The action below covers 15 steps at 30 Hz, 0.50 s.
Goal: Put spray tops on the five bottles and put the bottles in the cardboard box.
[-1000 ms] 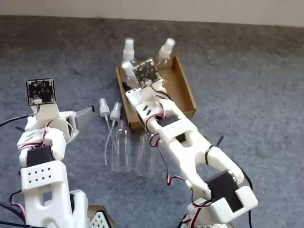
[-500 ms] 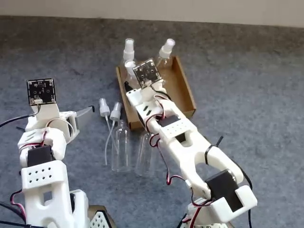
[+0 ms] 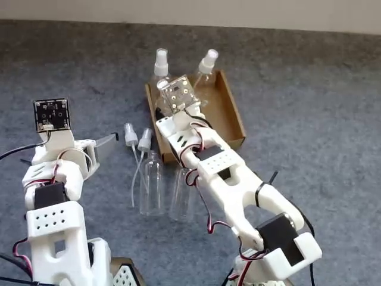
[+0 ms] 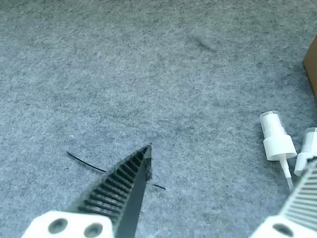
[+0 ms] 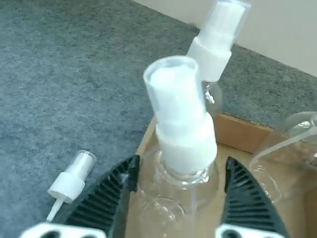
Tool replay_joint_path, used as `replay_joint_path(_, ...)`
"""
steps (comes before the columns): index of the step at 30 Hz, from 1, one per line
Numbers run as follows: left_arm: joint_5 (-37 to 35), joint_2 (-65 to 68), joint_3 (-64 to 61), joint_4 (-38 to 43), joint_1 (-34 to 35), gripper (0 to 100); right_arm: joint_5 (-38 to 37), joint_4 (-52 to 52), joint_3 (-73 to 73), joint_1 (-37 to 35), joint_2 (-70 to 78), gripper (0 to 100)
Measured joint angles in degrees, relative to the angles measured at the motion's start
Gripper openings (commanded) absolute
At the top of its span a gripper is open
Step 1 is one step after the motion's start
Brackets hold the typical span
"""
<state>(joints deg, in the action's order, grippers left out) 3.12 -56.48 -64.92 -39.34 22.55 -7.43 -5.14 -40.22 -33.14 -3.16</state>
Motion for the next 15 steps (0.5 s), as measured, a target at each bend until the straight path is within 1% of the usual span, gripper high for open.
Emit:
replay_joint_path(9,0.0,0.0,0.0,0.0,0.0,41,0.0,0.2,0.0,0.0,0.0,24.8)
replay_joint_path(15,0.0,0.0,0.0,0.0,0.0,41,0.0,7.6,6.1,0.0,0.0,24.8)
